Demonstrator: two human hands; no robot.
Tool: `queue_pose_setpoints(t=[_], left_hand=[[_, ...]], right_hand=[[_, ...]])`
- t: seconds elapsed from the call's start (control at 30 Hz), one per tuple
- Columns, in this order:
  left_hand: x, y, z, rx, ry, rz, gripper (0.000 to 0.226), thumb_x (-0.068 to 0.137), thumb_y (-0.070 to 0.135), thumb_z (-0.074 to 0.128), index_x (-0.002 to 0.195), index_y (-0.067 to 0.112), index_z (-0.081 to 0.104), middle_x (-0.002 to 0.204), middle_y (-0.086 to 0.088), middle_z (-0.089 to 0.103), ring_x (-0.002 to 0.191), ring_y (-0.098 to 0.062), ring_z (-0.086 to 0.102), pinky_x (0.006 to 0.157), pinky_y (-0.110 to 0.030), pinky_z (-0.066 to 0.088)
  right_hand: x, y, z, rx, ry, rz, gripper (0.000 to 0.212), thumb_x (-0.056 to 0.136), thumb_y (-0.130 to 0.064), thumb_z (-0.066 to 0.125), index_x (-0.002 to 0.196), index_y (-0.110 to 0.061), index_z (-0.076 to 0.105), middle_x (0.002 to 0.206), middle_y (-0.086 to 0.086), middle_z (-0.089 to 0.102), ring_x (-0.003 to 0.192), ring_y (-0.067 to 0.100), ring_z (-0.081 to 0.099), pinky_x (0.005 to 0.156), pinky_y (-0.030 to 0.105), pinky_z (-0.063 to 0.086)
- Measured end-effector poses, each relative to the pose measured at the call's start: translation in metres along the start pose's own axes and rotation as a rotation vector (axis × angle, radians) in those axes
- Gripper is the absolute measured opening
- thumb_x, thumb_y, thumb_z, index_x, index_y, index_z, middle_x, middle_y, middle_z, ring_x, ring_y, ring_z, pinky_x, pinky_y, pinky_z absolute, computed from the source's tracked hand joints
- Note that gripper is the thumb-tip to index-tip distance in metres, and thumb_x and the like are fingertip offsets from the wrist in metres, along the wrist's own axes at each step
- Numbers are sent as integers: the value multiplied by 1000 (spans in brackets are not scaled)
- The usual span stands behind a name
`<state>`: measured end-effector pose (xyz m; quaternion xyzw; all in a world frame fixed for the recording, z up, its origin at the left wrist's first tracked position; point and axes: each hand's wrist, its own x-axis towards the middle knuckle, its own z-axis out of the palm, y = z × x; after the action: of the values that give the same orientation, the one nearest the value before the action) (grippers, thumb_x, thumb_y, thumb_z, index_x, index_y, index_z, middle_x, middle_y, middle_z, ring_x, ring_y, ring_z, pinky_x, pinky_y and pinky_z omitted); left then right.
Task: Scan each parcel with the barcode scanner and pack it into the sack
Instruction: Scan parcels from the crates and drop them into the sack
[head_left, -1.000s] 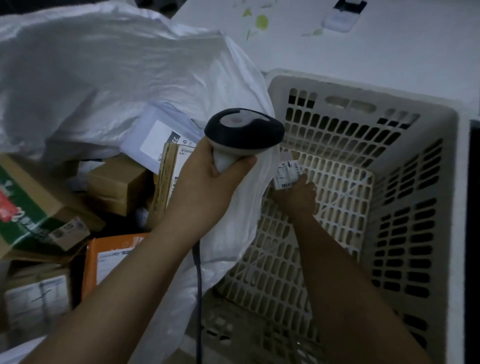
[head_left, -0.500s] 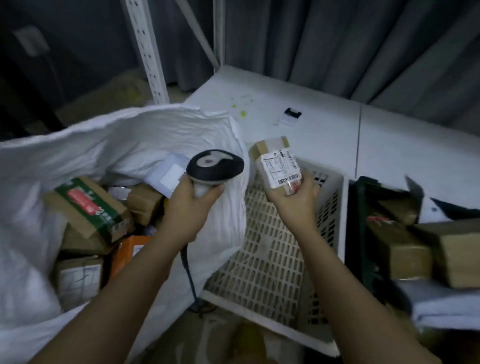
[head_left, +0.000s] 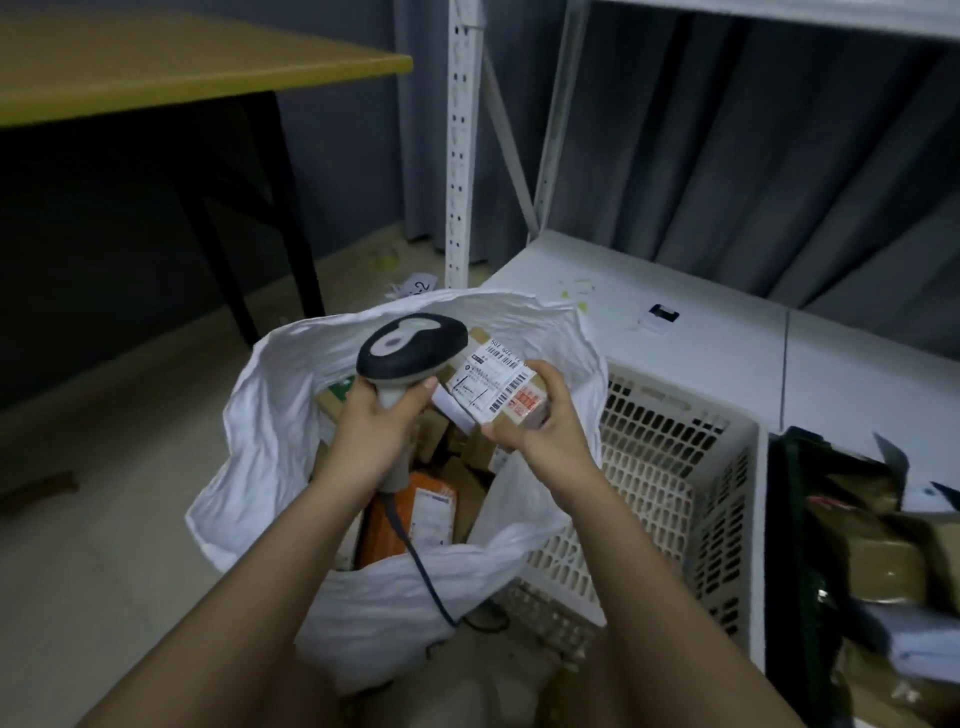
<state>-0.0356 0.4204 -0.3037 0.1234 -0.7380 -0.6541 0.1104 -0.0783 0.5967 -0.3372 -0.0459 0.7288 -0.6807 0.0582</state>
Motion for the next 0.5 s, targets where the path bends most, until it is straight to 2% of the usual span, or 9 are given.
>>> queue_pose_setpoints(t=[0.07, 0.13, 0.2, 0.27, 0.33, 0.4, 0.5], left_hand=[[1, -12, -11, -12, -12, -38, 48, 86, 34, 68, 131, 27, 51, 121, 7, 63, 113, -15, 59, 100, -40, 47], [3, -21, -18, 7, -24, -62, 38, 86, 35, 69, 121, 36, 54, 118, 10, 64, 113, -14, 59, 102, -45, 46], [8, -27, -21, 39, -53, -63, 35, 86, 32, 69, 117, 40, 54, 113, 15, 63, 111, -13, 58, 102, -44, 46], [12, -31, -23, 54, -71, -59, 38, 86, 29, 69, 119, 38, 52, 113, 17, 61, 111, -11, 57, 103, -42, 45], [16, -33, -24, 71, -78, -60, 38, 86, 30, 70, 117, 40, 51, 111, 20, 60, 111, -10, 56, 103, -41, 44], [18, -36, -24, 96, -84, -64, 42, 81, 39, 73, 118, 39, 54, 112, 19, 62, 112, -9, 56, 104, -43, 44], [19, -42, -25, 141, -104, -80, 63, 66, 58, 70, 124, 39, 55, 118, 14, 64, 112, -10, 58, 101, -45, 46]], right_hand=[[0, 5, 10, 47, -22, 3, 60, 83, 8, 67, 123, -32, 46, 119, 4, 59, 97, 15, 62, 63, 21, 53], [4, 10, 14, 71, -1, 3, 46, 92, 3, 59, 123, -29, 48, 118, 7, 60, 86, 9, 64, 58, 18, 51], [9, 14, 18, 50, 43, 7, 34, 98, -4, 51, 121, -28, 50, 109, 1, 63, 76, 1, 64, 58, 17, 51], [14, 17, 23, 29, 74, -9, 30, 101, -4, 44, 115, -29, 53, 99, -9, 62, 67, -5, 63, 60, 16, 51], [18, 19, 26, 28, 107, -12, 30, 99, -1, 44, 115, -24, 55, 95, -11, 61, 67, -5, 63, 62, 16, 53], [22, 21, 27, 47, 127, -1, 32, 97, 1, 48, 117, -23, 55, 99, -8, 60, 75, -1, 64, 66, 15, 54], [26, 24, 25, 53, 129, 26, 32, 95, -2, 54, 111, -30, 56, 111, -1, 59, 93, 16, 65, 71, 18, 56]])
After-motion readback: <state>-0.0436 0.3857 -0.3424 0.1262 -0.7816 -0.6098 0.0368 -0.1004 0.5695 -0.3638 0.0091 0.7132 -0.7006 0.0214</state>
